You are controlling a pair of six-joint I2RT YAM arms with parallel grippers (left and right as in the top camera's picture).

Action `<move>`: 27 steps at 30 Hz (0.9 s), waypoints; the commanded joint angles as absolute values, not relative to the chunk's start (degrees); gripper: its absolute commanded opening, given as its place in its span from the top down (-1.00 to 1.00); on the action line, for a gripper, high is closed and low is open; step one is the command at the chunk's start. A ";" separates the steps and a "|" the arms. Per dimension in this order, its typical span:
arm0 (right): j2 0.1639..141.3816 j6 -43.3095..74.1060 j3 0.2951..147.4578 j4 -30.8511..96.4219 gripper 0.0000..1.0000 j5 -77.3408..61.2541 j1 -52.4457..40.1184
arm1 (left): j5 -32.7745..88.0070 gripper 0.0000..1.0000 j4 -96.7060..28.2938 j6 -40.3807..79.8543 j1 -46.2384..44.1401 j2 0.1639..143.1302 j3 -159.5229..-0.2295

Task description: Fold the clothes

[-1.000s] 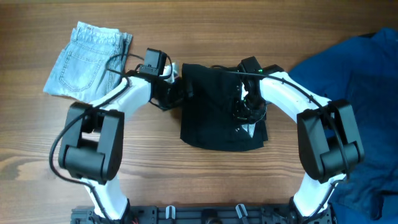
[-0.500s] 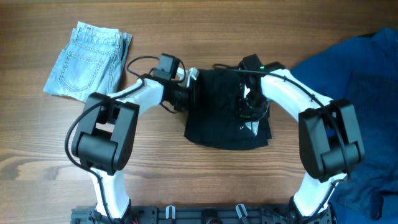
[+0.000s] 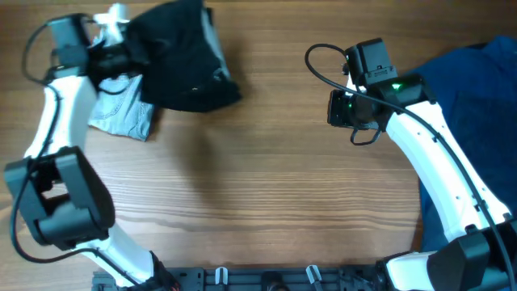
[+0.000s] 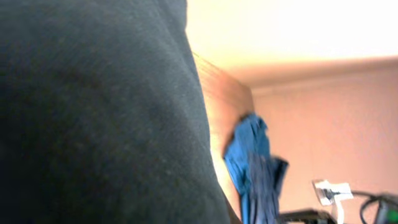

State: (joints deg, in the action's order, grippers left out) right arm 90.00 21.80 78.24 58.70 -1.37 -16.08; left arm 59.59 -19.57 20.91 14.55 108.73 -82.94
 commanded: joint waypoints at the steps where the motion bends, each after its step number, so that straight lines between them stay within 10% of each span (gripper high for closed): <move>1: 90.54 22.61 78.37 58.24 0.51 -0.21 -16.36 | 54.13 0.92 -24.01 15.14 22.28 108.57 -83.53; 4: 90.54 22.68 78.37 58.13 0.51 -0.23 -16.36 | 44.38 0.78 -29.41 11.51 26.33 109.12 -83.50; 7: 90.52 22.74 78.37 58.15 0.52 -0.25 -16.36 | 31.73 0.11 -32.49 11.11 28.56 109.43 -83.50; 9: 90.52 22.72 78.37 58.28 0.52 -1.13 -16.36 | 26.83 -0.99 -33.15 11.11 29.56 109.43 -83.50; 11: 90.54 22.72 78.37 58.59 0.52 -1.52 -16.36 | 27.03 -1.00 -34.41 11.88 30.63 109.21 -83.72; 20: 90.52 22.70 78.37 59.64 0.51 -1.52 -16.36 | 29.54 -0.93 -42.09 12.23 31.77 97.71 -84.44; 23: 90.52 22.70 78.37 59.33 0.52 -1.52 -16.36 | 29.39 0.70 -44.77 6.61 28.67 92.33 -84.44; 27: 90.52 24.03 78.37 59.05 0.51 -1.78 -16.36 | 19.38 0.92 -46.57 3.01 20.53 92.60 -83.77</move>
State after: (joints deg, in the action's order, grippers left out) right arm 90.00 22.06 78.24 59.22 -1.26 -16.08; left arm 28.03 -45.58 8.56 27.31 91.85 -83.72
